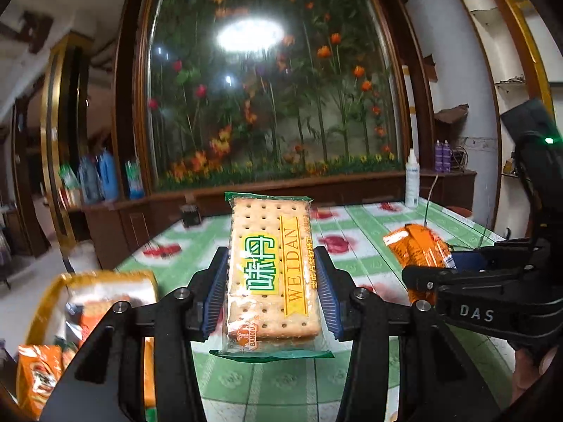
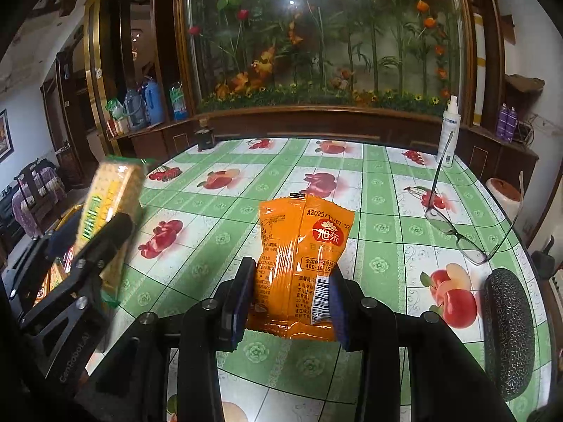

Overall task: Organize snacks
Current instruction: 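Lift the WEIDAN pack and orange packet up from the table with both grippers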

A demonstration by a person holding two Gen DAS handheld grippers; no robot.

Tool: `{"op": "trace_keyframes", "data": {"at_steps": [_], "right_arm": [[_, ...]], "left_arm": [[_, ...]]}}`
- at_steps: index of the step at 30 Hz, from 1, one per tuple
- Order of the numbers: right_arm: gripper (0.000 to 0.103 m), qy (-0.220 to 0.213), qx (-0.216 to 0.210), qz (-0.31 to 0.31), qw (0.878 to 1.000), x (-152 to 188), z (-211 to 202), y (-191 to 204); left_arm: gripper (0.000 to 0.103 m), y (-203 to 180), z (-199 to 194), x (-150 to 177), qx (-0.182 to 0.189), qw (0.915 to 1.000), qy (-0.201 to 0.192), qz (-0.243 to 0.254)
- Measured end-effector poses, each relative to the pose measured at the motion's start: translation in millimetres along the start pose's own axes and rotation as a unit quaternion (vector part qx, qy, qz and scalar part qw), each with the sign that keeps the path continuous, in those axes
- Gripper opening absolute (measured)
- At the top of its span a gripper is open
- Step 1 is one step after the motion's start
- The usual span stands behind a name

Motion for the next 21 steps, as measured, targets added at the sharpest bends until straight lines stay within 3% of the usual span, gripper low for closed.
{"op": "trace_keyframes", "data": {"at_steps": [5,16,18,21], "right_arm": [[0.040,-0.007,-0.001,-0.001,1.000,-1.9,-2.8,0.8],[0.040,-0.013,-0.004,-0.004,1.000,-2.3,-6.3,4.4],[0.040,-0.013,-0.003,-0.004,1.000,-2.1,-6.6,5.2],[0.040,-0.006,-0.004,0.009,1.000,-0.9,-4.5,2.1]], "left_arm": [[0.046,-1.9,-11.0,-9.0,-0.005,0.9988,-0.045,0.020],[0.046,-0.1,-18.7,-13.1,-0.013,0.9975,-0.066,0.022],[0.046,-1.8,-16.1,-11.3,-0.005,0.9983,-0.054,0.020],[0.046,10.0,2.5,-0.2,0.045,0.9976,0.020,-0.048]]}}
Point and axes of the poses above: each gripper's, at about its wrist camera, not at the fingertips, and z roughly the way its jaws point, y to its left, x to its underside, the point moved 9 cm from there along z, roughly the way its jaws point
